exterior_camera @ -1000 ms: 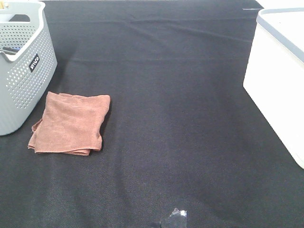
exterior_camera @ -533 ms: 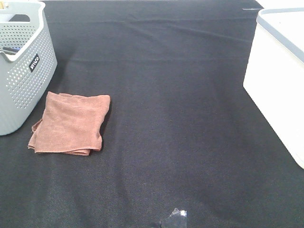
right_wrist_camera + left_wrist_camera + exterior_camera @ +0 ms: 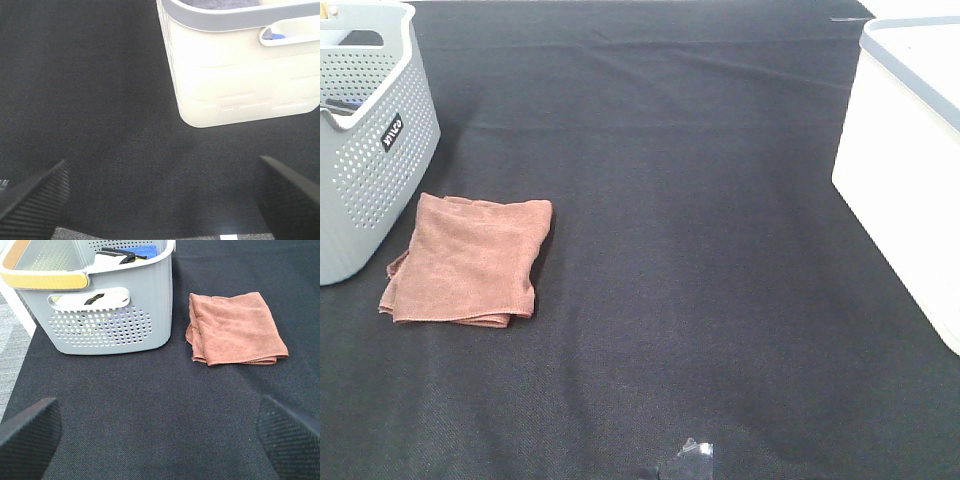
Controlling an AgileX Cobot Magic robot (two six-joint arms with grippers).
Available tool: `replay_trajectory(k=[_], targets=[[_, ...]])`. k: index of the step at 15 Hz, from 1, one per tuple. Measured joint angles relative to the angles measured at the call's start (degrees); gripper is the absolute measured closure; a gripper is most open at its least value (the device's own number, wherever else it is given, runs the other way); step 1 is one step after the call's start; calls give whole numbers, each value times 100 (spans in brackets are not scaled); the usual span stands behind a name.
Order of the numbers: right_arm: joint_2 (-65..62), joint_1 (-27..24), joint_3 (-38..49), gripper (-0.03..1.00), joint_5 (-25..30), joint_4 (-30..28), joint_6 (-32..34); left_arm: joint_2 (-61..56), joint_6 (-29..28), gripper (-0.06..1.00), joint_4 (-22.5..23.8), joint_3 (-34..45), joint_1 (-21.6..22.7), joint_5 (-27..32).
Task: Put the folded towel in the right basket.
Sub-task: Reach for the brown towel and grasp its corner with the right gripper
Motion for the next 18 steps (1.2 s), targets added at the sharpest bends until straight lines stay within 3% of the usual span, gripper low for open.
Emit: replay_trajectory(k=[14, 18], targets=[[34, 0, -57, 1, -6, 0, -17, 0, 0, -4, 0, 0, 0, 0], [2567, 0, -1415, 1, 103, 642, 29, 0, 0, -4, 0, 0, 0, 0]])
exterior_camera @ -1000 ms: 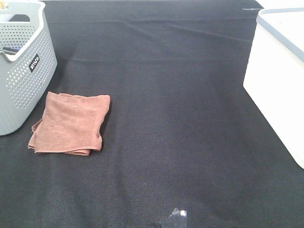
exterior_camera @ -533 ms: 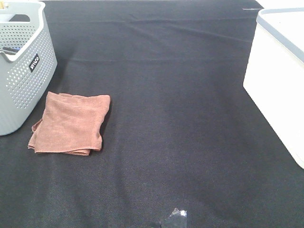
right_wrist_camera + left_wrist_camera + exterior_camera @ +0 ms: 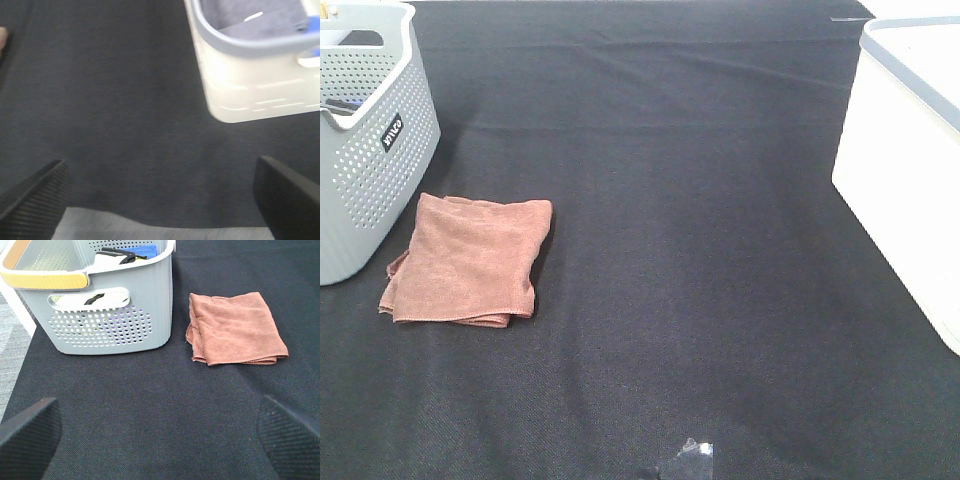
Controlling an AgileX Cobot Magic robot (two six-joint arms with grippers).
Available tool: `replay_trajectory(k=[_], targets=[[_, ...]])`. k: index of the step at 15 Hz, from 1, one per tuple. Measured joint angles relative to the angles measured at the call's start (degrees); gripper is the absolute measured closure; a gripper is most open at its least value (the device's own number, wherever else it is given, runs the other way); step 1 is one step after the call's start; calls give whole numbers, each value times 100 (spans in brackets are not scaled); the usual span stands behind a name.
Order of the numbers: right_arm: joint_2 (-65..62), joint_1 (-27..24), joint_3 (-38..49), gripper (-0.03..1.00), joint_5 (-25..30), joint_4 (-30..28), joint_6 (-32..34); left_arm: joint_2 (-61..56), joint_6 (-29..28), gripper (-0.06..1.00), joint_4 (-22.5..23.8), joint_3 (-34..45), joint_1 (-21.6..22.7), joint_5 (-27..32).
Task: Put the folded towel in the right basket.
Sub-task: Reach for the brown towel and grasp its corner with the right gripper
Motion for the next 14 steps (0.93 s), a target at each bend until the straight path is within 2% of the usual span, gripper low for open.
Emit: replay_trajectory(k=[4, 7, 8, 10, 12, 14], targets=[[2412, 0, -1530, 1, 29, 665, 0, 0, 0, -4, 0, 0, 0, 0], [3570, 0, -2063, 1, 126, 1427, -384, 0, 0, -4, 0, 0, 0, 0], [3570, 0, -2063, 1, 126, 1427, -384, 0, 0, -4, 0, 0, 0, 0], [4194, 11, -2206, 1, 11, 2023, -659, 0, 0, -4, 0, 0, 0, 0], [4979, 338, -2320, 1, -510, 2418, -802, 0, 0, -4, 0, 0, 0, 0], [6182, 1278, -2590, 1, -1318, 2595, -814, 0, 0, -4, 0, 0, 0, 0]])
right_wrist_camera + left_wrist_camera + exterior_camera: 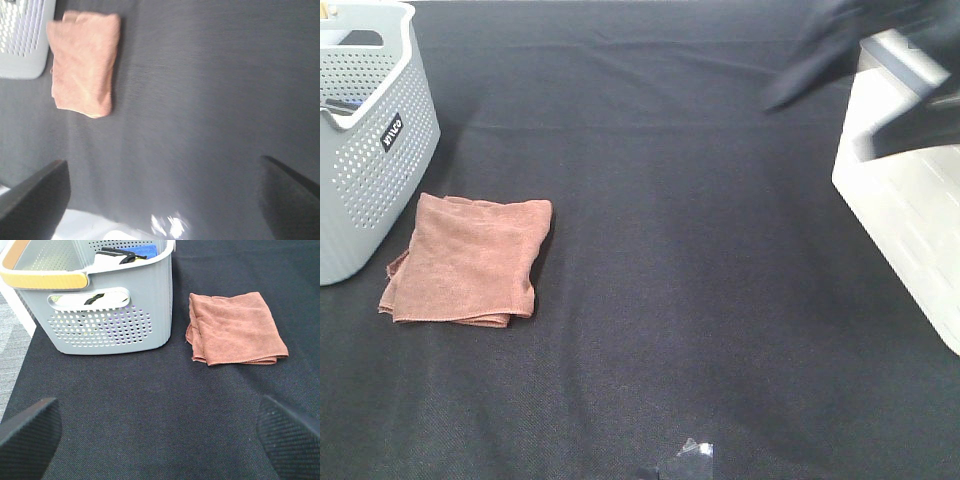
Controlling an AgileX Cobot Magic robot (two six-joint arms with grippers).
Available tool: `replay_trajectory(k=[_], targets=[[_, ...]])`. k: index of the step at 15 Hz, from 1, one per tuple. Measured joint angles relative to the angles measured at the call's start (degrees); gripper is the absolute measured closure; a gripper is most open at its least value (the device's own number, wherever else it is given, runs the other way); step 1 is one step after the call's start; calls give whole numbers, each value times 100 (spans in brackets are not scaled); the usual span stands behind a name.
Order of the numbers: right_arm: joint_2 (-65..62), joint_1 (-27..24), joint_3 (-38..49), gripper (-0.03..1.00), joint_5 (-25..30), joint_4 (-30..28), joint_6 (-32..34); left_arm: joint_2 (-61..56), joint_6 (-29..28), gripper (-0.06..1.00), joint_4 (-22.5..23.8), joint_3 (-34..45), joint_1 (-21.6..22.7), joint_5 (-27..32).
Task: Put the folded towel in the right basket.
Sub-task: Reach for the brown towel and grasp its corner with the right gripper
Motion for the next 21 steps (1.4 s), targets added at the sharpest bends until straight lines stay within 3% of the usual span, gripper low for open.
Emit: replay_trajectory(k=[6, 11, 16, 21], targets=[[3168, 1220, -1564, 1, -596, 837, -430, 0, 0, -4, 0, 0, 0, 0], [4526, 1249, -2893, 1, -602, 1043, -573, 0, 0, -4, 0, 0, 0, 0], [5019, 1249, -3260, 1, -842, 1255, -705, 0, 0, -4, 0, 0, 0, 0], [5311, 1455, -3369, 2, -1089, 2120, -1031, 0, 0, -4, 6, 0, 0, 0]])
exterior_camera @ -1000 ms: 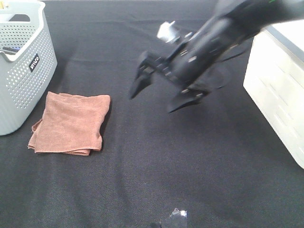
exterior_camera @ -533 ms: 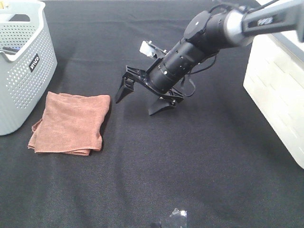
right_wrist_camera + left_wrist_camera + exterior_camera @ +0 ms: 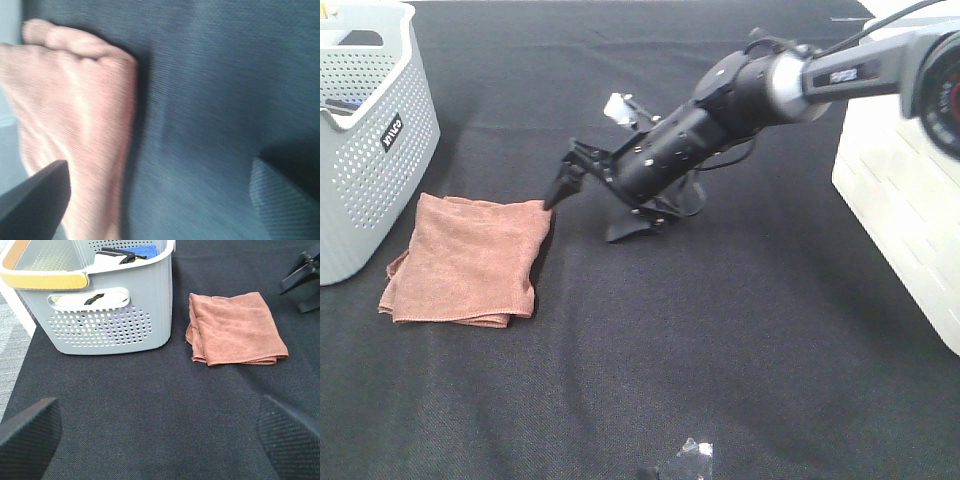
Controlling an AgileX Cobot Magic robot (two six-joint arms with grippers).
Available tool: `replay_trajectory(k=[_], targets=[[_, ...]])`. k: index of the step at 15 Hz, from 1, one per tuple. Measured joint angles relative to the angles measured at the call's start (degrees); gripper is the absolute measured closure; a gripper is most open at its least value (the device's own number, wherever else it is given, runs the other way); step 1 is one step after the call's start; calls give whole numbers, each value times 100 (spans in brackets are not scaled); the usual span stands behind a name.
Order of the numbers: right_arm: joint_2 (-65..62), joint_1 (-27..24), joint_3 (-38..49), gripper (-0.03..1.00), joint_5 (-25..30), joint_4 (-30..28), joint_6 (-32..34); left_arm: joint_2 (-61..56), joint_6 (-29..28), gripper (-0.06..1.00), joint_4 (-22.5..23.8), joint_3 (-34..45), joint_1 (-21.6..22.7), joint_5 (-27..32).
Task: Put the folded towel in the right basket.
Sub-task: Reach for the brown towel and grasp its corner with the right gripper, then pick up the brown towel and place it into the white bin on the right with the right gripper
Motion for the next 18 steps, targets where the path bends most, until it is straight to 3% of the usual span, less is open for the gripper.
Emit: replay_trajectory(k=[5, 9, 11, 14, 15, 18], targets=[[550, 779, -722, 6, -155, 768, -103, 0, 0, -4, 0, 0, 0, 0], [905, 1346, -1301, 10, -160, 871, -109, 0, 0, -4, 0, 0, 0, 0], [951, 1375, -1301, 25, -160, 859, -109, 0, 0, -4, 0, 0, 0, 0], [1020, 1387, -1289, 73, -74, 705, -126, 0, 0, -4, 6, 0, 0, 0], [1020, 1387, -1335, 79, 11, 653, -138, 0, 0, -4, 6, 0, 0, 0], [1026, 1387, -1467, 79, 315, 435, -138, 0, 0, -4, 6, 0, 0, 0]])
